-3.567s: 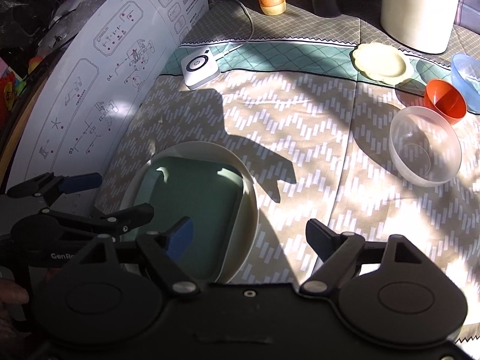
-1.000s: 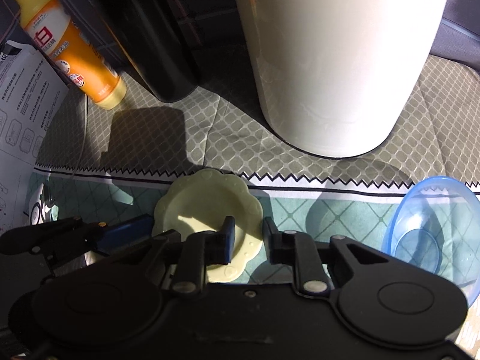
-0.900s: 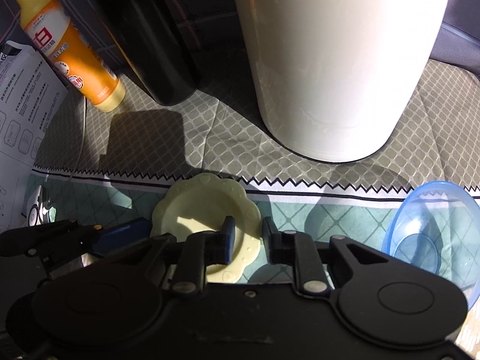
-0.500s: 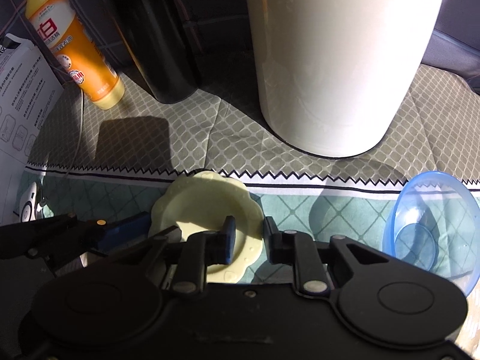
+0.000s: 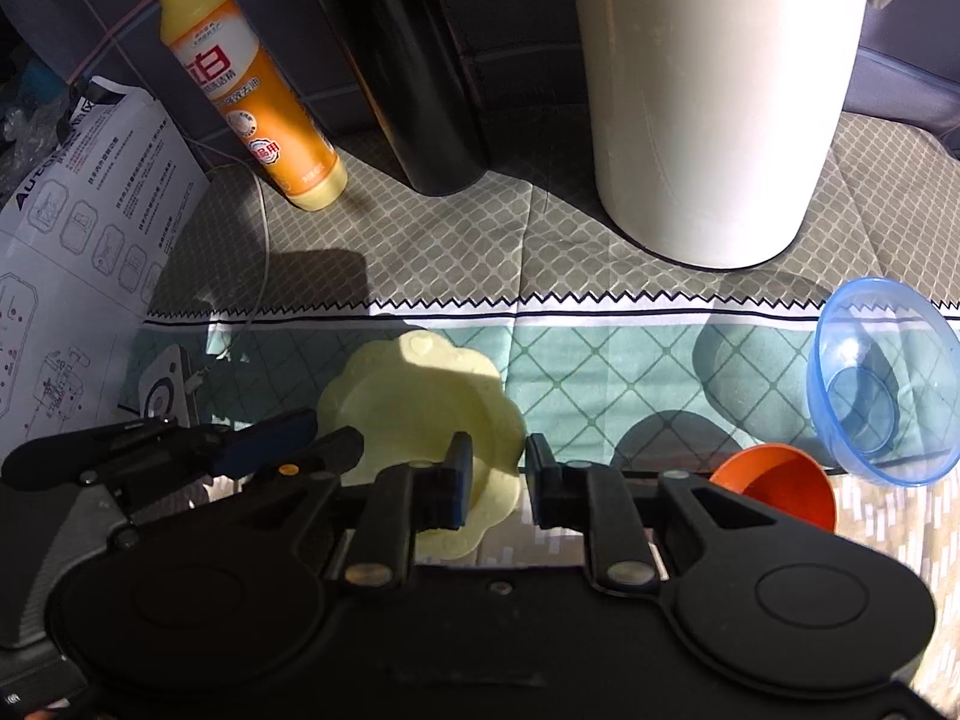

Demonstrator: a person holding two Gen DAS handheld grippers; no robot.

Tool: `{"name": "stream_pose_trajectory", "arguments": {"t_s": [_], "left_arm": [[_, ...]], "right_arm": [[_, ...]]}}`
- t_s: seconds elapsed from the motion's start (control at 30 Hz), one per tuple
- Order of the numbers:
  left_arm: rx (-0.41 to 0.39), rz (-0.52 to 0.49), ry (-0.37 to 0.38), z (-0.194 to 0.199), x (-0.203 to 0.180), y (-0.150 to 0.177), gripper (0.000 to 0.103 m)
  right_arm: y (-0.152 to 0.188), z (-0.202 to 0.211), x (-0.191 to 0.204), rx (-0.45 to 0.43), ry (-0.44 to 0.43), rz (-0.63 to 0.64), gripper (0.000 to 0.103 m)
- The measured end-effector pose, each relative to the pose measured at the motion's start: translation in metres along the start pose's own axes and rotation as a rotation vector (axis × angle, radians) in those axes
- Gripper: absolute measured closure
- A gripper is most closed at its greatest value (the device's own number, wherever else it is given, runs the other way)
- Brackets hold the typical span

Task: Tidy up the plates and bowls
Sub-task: 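Lift the yellow flower plate with both grippers and lower it into the green tray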

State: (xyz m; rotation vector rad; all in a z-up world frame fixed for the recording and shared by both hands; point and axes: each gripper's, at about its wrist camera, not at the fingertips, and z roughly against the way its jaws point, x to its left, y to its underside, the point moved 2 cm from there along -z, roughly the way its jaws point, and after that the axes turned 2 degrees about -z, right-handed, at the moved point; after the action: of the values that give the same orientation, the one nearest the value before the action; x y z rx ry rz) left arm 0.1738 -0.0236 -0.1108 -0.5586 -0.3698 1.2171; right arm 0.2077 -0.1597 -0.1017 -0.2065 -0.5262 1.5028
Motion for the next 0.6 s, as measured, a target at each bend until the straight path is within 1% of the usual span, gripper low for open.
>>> {"name": "stream_pose_trajectory", "arguments": {"t_s": [0.17, 0.37, 0.6], "left_arm": [[-0.005, 0.005, -0.019, 0.035, 0.013, 0.021, 0.086], [0.013, 0.03, -0.04, 0.072, 0.027, 0.055, 0.086], [0.006, 0.046, -0.052, 0.113, 0.039, 0.095, 0.086]], "right_arm": [[0.018, 0.025, 0.024, 0.005, -0.041, 0.025, 0.084], [0.051, 0.05, 0.058, 0.029, -0.078, 0.069, 0.084], [0.091, 0.072, 0.088, 0.066, -0.115, 0.108, 0.084]]}}
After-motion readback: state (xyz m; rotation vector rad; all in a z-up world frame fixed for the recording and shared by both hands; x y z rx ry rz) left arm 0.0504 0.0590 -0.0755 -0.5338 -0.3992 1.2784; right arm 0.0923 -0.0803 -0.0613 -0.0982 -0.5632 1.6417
